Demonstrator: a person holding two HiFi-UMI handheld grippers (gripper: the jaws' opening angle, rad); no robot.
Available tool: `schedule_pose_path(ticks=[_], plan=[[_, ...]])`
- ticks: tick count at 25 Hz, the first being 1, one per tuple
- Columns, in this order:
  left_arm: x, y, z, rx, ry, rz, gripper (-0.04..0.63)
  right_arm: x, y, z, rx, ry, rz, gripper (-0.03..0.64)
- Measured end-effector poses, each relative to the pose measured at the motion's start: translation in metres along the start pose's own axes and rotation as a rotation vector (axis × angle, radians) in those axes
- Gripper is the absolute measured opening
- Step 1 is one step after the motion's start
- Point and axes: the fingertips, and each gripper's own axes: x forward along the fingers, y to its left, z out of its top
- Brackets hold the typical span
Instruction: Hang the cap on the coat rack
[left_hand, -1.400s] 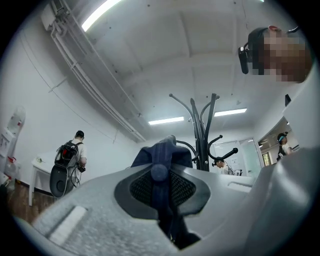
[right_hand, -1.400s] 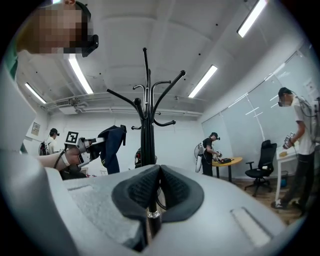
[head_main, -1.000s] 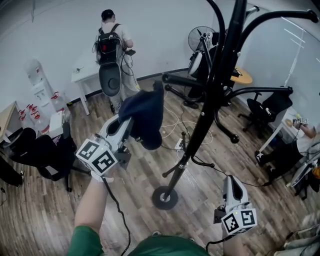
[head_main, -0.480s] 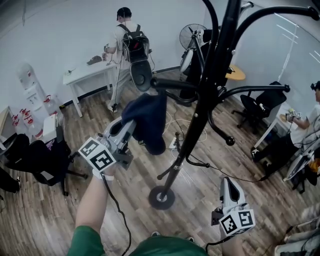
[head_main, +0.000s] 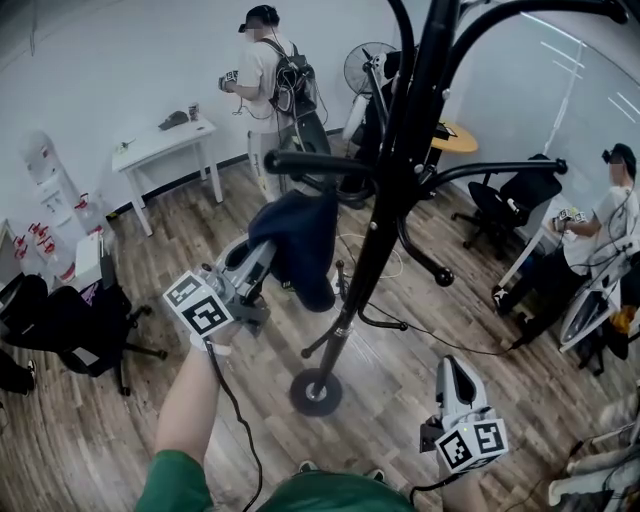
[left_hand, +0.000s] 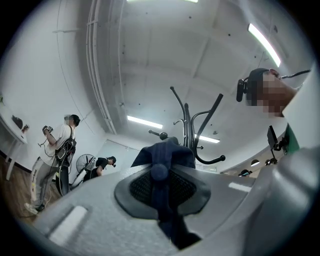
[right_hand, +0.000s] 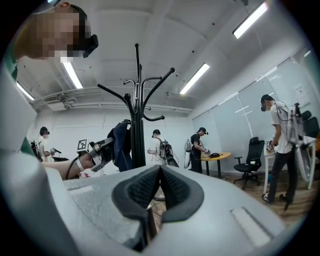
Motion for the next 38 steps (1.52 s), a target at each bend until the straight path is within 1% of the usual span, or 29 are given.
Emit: schedule_pose_path(ticks=[6,12,14,19,21,23,28,32,36,38], plan=[[0.002,-0.006,-0.017,-0.022,0.020,-0.019,0.040,-0.008,-0.004,-0.003,0.005,0.006,-0.009,0.002],[0.005,0.001,-0.037,-0.073,0.052,0.014,0.054,-0.007,-0.008,-0.001,0.010,0.008,0.003,0.002],[0.002,0.003,-0.042,-0.092,0.062,0.021,0.082,-0.005,-0.007,-0.003,0.012,0.011,0.008,0.002],[-0.014,0.010,-0.047,-0.116,0.066,0.072,0.200,-0.006,-0.004,-0.008,0.019,0.021,0.021,0.002],[-0.022,0.014,-0.048,-0.124,0.062,0.098,0.221,-0.004,-0.004,-0.010,0.021,0.027,0.031,0.002],[-0.031,0.016,-0.048,-0.129,0.059,0.121,0.227,-0.002,-0.004,-0.012,0.023,0.033,0.044,0.002],[-0.054,0.006,-0.051,-0.113,0.065,0.184,0.227,0.002,-0.006,-0.014,0.028,0.032,0.073,0.002],[-0.067,-0.016,-0.054,-0.090,0.081,0.244,0.221,0.001,-0.011,-0.012,0.034,0.026,0.101,0.002],[-0.071,-0.045,-0.056,-0.041,0.108,0.293,0.213,-0.002,-0.017,-0.007,0.047,0.018,0.129,0.002],[-0.072,-0.058,-0.054,-0.012,0.106,0.338,0.196,-0.004,-0.021,-0.003,0.052,0.011,0.146,0.002]])
